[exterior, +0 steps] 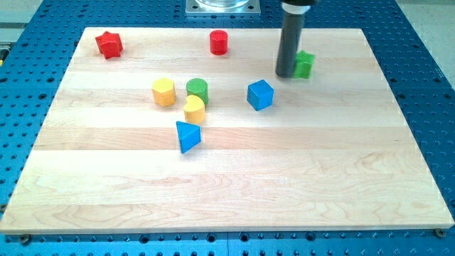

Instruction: Push the green star towards the top right corner

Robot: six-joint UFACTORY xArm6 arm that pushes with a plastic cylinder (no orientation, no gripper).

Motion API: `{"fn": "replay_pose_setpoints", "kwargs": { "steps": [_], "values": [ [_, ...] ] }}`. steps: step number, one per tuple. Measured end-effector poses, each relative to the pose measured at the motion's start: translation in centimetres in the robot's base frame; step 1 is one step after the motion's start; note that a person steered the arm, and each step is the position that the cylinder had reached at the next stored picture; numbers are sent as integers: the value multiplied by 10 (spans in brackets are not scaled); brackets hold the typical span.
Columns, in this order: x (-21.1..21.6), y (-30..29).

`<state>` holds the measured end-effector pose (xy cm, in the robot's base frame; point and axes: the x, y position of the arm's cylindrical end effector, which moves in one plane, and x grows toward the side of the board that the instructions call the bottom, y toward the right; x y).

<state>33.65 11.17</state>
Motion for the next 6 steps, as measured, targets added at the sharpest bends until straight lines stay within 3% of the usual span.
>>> {"fn": "replay_pose_setpoints", "kwargs": {
  "steps": [1, 3, 4, 6],
  "values": [
    [5, -21],
    [-2, 53],
    [-1, 29],
    [-31, 57]
  ]
}}
